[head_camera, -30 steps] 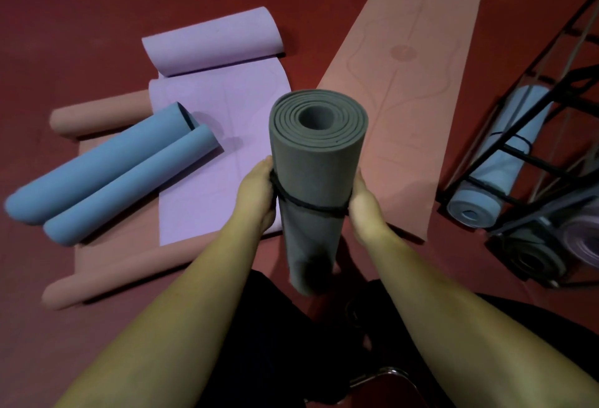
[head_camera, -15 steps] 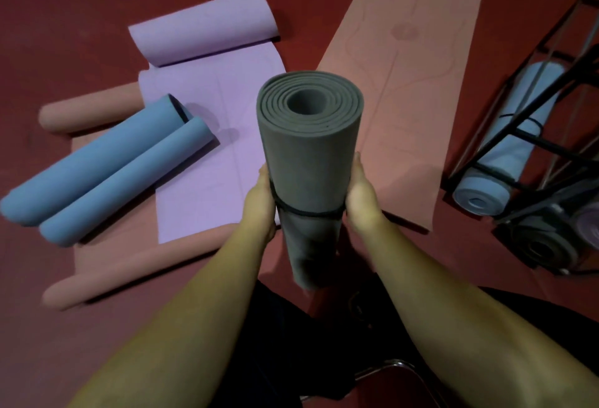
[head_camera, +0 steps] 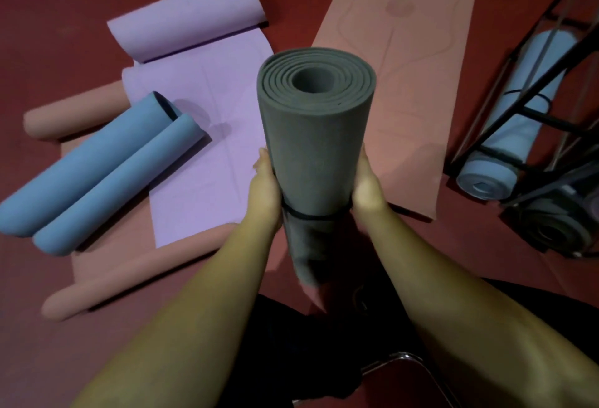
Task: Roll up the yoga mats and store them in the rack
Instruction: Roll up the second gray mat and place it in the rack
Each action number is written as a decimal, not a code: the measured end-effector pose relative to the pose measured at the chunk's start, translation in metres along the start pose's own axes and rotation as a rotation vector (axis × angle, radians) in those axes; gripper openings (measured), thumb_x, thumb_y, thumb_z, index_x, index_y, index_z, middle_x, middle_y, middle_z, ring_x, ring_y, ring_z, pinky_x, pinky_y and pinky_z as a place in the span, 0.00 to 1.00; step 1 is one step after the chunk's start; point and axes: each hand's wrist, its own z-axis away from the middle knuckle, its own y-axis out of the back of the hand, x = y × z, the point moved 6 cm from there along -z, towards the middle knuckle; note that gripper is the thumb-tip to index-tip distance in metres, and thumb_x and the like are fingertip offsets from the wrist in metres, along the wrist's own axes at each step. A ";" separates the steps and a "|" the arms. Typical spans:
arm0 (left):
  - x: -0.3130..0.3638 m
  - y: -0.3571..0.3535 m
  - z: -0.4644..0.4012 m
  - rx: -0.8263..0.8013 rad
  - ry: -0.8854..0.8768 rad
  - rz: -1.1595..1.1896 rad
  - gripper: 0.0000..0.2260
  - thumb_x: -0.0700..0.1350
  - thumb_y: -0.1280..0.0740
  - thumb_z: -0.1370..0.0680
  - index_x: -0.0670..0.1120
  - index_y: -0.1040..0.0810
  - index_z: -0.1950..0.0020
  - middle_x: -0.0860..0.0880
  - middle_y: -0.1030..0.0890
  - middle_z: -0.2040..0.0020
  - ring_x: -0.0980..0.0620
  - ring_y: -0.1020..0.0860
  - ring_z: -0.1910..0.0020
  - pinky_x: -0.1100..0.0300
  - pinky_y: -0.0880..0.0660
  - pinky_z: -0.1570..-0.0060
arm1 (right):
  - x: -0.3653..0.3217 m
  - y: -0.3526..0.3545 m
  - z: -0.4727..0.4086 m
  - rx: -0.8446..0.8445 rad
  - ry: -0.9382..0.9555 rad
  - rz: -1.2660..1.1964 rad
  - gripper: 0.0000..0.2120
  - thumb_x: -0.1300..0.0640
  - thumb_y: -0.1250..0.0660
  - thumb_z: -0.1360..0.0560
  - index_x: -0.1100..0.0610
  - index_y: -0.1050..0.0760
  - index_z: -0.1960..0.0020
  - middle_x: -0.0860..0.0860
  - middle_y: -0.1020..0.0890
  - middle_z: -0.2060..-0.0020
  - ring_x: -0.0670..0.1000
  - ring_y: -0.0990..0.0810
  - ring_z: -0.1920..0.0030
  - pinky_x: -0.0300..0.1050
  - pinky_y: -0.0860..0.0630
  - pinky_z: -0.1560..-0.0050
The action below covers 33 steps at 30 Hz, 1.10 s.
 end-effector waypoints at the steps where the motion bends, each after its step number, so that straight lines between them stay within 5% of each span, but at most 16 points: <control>1: -0.010 0.000 -0.001 0.001 0.051 0.002 0.30 0.69 0.39 0.24 0.46 0.20 0.38 0.44 0.18 0.40 0.46 0.19 0.50 0.51 0.24 0.47 | 0.008 0.005 -0.005 0.011 -0.031 0.013 0.22 0.31 0.38 0.26 0.48 0.18 0.56 0.44 0.19 0.46 0.51 0.23 0.39 0.53 0.33 0.28; 3: -0.033 -0.004 -0.005 -0.019 0.116 -0.001 0.23 0.65 0.35 0.25 0.46 0.17 0.46 0.44 0.15 0.48 0.50 0.21 0.62 0.57 0.26 0.58 | 0.022 0.012 -0.013 0.014 -0.097 0.012 0.20 0.35 0.39 0.23 0.49 0.19 0.51 0.47 0.19 0.43 0.51 0.22 0.41 0.51 0.30 0.30; 7: -0.046 -0.006 -0.021 -0.048 0.113 -0.048 0.12 0.54 0.35 0.20 0.46 0.19 0.48 0.55 0.16 0.63 0.55 0.23 0.66 0.62 0.27 0.63 | 0.042 0.027 -0.020 0.005 -0.165 0.032 0.22 0.44 0.44 0.17 0.57 0.26 0.32 0.51 0.22 0.37 0.51 0.24 0.39 0.44 0.31 0.33; 9: -0.033 -0.008 -0.036 -0.045 0.045 -0.023 0.12 0.48 0.38 0.18 0.46 0.22 0.38 0.55 0.15 0.52 0.59 0.21 0.59 0.64 0.25 0.58 | 0.044 0.038 -0.030 -0.022 -0.155 0.050 0.25 0.41 0.47 0.17 0.56 0.26 0.31 0.50 0.21 0.36 0.49 0.24 0.36 0.47 0.32 0.29; 12: -0.009 -0.020 -0.042 -0.127 -0.076 -0.070 0.21 0.59 0.46 0.17 0.50 0.22 0.33 0.55 0.19 0.37 0.60 0.24 0.36 0.59 0.31 0.35 | 0.031 0.037 -0.039 -0.083 -0.060 -0.131 0.23 0.40 0.53 0.16 0.49 0.22 0.43 0.41 0.16 0.50 0.41 0.19 0.47 0.41 0.26 0.37; 15: -0.014 -0.052 -0.040 -0.182 -0.044 -0.166 0.22 0.62 0.50 0.16 0.53 0.22 0.38 0.58 0.19 0.42 0.65 0.22 0.45 0.70 0.28 0.48 | 0.032 0.039 -0.048 0.002 -0.046 -0.139 0.24 0.36 0.48 0.18 0.50 0.20 0.45 0.42 0.17 0.47 0.45 0.22 0.39 0.43 0.30 0.33; 18: -0.034 -0.060 -0.045 -0.096 0.040 -0.186 0.31 0.67 0.47 0.20 0.47 0.25 0.30 0.49 0.24 0.32 0.51 0.25 0.35 0.61 0.33 0.36 | 0.049 0.050 -0.057 0.081 -0.115 0.016 0.34 0.31 0.46 0.23 0.55 0.26 0.30 0.50 0.25 0.31 0.52 0.30 0.30 0.51 0.37 0.26; 20: -0.049 -0.059 -0.053 -0.074 0.085 -0.171 0.32 0.69 0.46 0.21 0.46 0.23 0.32 0.47 0.21 0.35 0.46 0.23 0.37 0.51 0.30 0.32 | 0.058 0.052 -0.061 0.065 -0.178 0.036 0.35 0.32 0.48 0.21 0.56 0.31 0.26 0.50 0.29 0.28 0.51 0.32 0.28 0.51 0.40 0.25; 25: -0.076 -0.064 -0.068 -0.044 0.119 -0.221 0.22 0.61 0.45 0.19 0.50 0.19 0.41 0.49 0.18 0.40 0.47 0.22 0.42 0.51 0.27 0.38 | 0.067 0.065 -0.081 0.132 -0.252 0.093 0.35 0.32 0.49 0.21 0.57 0.30 0.28 0.53 0.26 0.30 0.54 0.29 0.30 0.52 0.36 0.27; 28: -0.082 -0.065 -0.084 -0.027 0.104 -0.285 0.18 0.60 0.41 0.25 0.52 0.17 0.52 0.49 0.15 0.48 0.45 0.20 0.46 0.49 0.24 0.43 | 0.073 0.072 -0.083 0.139 -0.292 0.114 0.30 0.31 0.48 0.22 0.52 0.24 0.36 0.52 0.19 0.43 0.53 0.22 0.43 0.49 0.26 0.39; 33: -0.070 -0.084 -0.075 -0.086 0.099 -0.179 0.24 0.62 0.44 0.18 0.46 0.20 0.38 0.51 0.18 0.45 0.48 0.21 0.44 0.55 0.26 0.46 | 0.060 0.071 -0.081 0.138 -0.252 -0.058 0.18 0.46 0.45 0.19 0.49 0.23 0.36 0.48 0.17 0.44 0.51 0.20 0.43 0.47 0.24 0.43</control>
